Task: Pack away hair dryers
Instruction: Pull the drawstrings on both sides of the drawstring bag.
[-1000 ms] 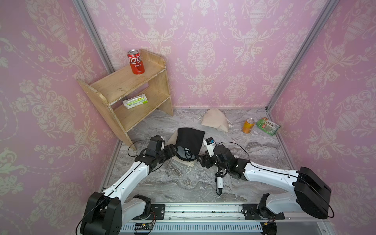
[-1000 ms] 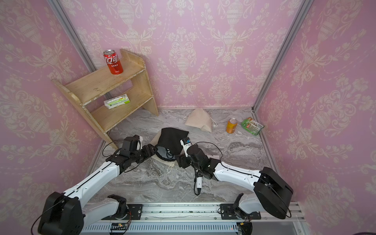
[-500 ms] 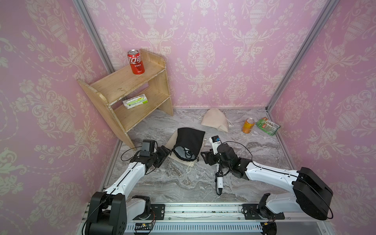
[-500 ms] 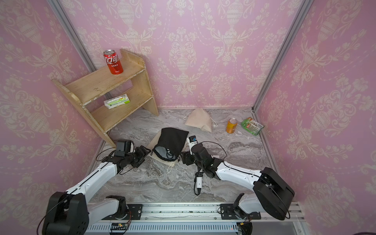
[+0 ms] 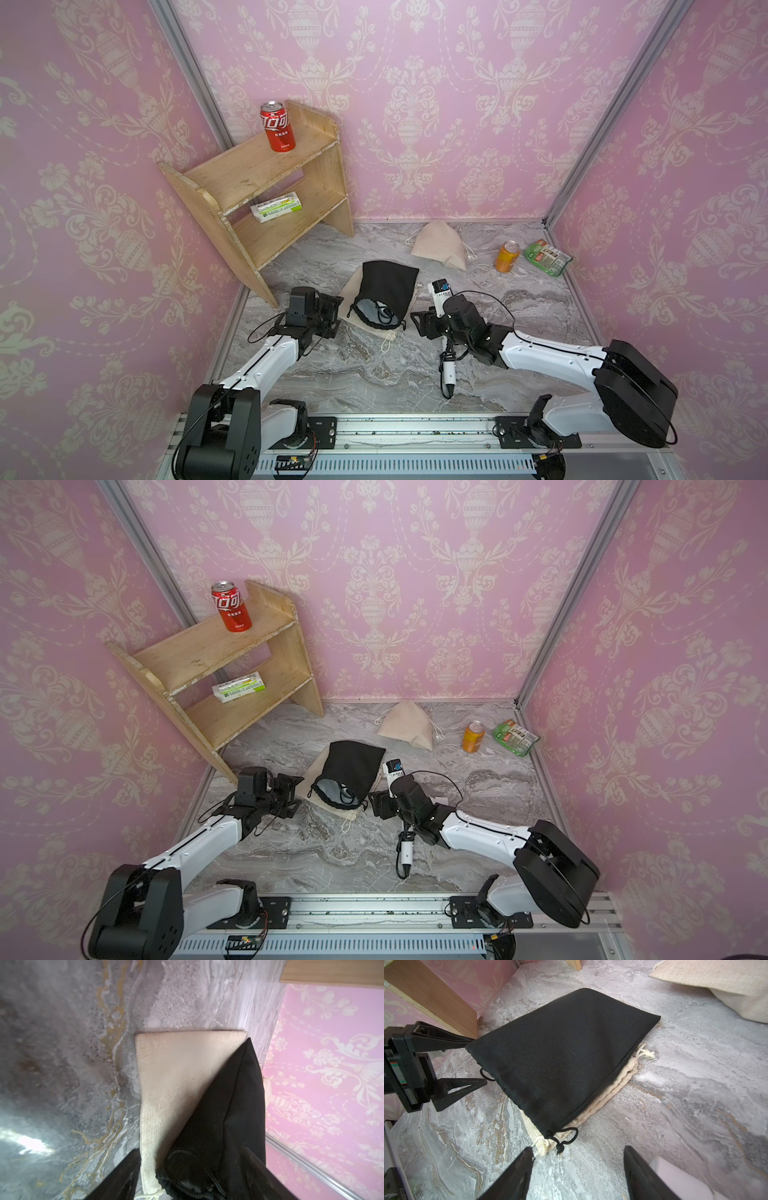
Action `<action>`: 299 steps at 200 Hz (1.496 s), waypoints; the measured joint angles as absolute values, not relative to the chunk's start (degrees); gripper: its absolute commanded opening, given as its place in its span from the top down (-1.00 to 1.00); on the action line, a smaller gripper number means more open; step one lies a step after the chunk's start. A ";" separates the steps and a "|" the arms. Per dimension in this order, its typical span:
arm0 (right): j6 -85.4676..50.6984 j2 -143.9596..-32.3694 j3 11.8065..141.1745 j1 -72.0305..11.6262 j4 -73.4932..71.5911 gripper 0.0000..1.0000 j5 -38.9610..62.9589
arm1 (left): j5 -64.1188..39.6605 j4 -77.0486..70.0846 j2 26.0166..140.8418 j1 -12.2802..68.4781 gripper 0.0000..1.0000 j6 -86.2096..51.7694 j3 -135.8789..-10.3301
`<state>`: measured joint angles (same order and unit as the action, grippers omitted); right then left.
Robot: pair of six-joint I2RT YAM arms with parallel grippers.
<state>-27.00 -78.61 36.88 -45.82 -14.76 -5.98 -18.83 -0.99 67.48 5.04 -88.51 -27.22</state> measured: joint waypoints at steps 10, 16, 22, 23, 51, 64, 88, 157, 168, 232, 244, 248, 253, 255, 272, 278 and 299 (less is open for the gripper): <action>-27.00 -78.61 36.84 -45.82 -14.92 -0.41 -5.98 | -18.15 -1.52 67.37 5.15 -0.55 -90.72 -26.72; -27.03 -78.61 36.75 -45.82 -15.11 -0.41 -5.98 | -17.56 -1.80 67.13 5.30 -0.54 -91.96 -26.33; -27.03 -78.61 36.67 -45.82 -15.20 -0.41 -5.98 | -17.17 -1.98 66.76 5.43 -0.55 -93.12 -25.96; -27.03 -78.61 36.64 -45.82 -15.25 -0.41 -5.98 | -17.12 -2.00 66.74 5.45 -0.55 -93.23 -25.91; -27.03 -78.61 36.32 -45.82 -15.62 -0.41 -5.98 | -15.14 -2.72 66.00 6.79 -0.55 -97.45 -25.54; -27.03 -78.61 36.23 -45.82 -15.68 -0.40 -5.98 | -14.39 -3.44 66.11 7.84 -0.55 -99.02 -25.54; -27.03 -78.61 36.23 -45.82 -15.68 -0.40 -5.98 | -13.08 -4.73 67.35 10.07 -0.53 -101.43 -25.56; -27.03 -78.48 35.92 -45.82 -15.55 -0.39 -6.46 | -9.72 -6.31 68.64 13.02 -0.51 -104.84 -25.76; -27.03 -78.48 35.90 -45.82 -15.57 -0.39 -6.46 | -9.52 -6.63 69.14 13.41 -0.51 -105.16 -25.91; -27.03 -78.48 35.90 -45.82 -14.68 -0.38 -7.07 | -7.55 -7.16 70.28 14.74 -0.33 -105.95 -27.94; -27.03 -78.48 35.90 -45.82 -14.46 -0.38 -7.07 | -7.29 -7.49 70.54 14.87 -0.27 -106.02 -28.16; -27.03 -78.48 35.90 -45.82 -14.44 -0.38 -7.07 | -7.22 -7.70 70.74 14.87 -0.26 -106.04 -28.21; -27.03 -78.48 35.90 -45.82 -14.44 -0.37 -7.07 | -7.14 -7.95 70.98 14.87 -0.23 -106.02 -28.29; -27.03 -78.48 35.90 -45.82 -14.44 -0.38 -7.09 | -7.11 -8.05 71.05 14.87 -0.21 -106.04 -28.32; -27.05 -78.48 35.90 -45.82 -14.33 -0.37 -7.09 | -7.07 -8.40 71.66 14.87 -0.13 -106.04 -28.42; -27.03 -78.48 35.90 -45.82 -14.28 -0.37 -7.09 | -7.07 -8.60 71.81 14.92 -0.11 -106.04 -28.47; -27.03 -78.48 35.90 -45.82 -14.28 -0.37 -7.09 | -7.05 -9.04 71.85 15.22 0.02 -106.08 -28.51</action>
<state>-27.03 -78.48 35.90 -45.82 -14.28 -7.09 -7.05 -9.04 71.85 15.22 -106.08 -28.51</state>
